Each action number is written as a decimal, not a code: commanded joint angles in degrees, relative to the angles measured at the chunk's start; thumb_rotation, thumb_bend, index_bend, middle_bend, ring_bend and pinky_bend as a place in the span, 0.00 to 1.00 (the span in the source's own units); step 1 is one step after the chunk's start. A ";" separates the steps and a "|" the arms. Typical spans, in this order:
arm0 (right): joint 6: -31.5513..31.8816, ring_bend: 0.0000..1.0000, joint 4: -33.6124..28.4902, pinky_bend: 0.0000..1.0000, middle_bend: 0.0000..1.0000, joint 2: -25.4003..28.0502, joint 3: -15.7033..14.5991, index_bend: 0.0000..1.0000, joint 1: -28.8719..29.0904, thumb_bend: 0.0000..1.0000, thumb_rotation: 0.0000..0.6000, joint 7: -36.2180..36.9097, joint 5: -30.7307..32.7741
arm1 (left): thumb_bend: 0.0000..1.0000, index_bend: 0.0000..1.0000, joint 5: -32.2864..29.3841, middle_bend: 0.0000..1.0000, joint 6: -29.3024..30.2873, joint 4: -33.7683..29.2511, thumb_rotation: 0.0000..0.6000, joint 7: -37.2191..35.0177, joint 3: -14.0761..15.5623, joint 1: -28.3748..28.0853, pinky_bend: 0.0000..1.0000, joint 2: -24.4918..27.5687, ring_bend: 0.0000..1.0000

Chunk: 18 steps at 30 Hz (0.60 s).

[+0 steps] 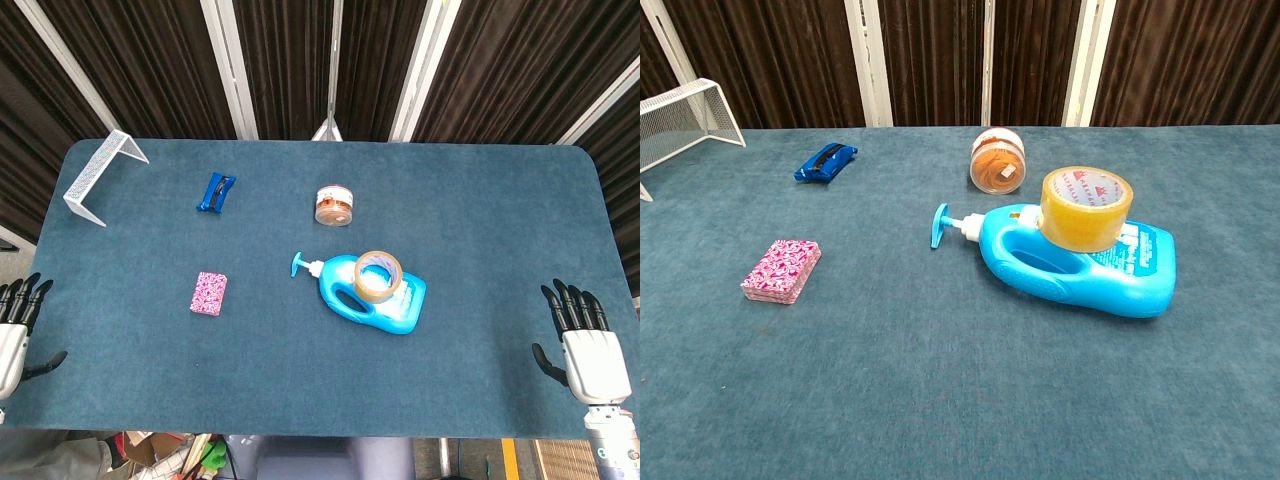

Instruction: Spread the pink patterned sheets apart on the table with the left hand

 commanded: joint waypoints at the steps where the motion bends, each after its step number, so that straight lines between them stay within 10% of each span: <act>1: -0.02 0.00 -0.03 0.09 0.00 0.02 -0.02 0.00 -0.01 0.36 1.00 0.03 0.01 | 0.07 0.00 -0.04 0.00 -0.06 -0.02 1.00 0.06 0.03 0.00 0.00 0.03 0.00; 18: -0.56 0.00 -0.49 0.09 0.00 0.24 0.11 0.00 0.16 0.36 1.00 0.60 0.46 | 0.07 0.00 -4.15 0.00 -11.42 -3.37 1.00 7.45 -1.45 -6.49 0.00 1.79 0.00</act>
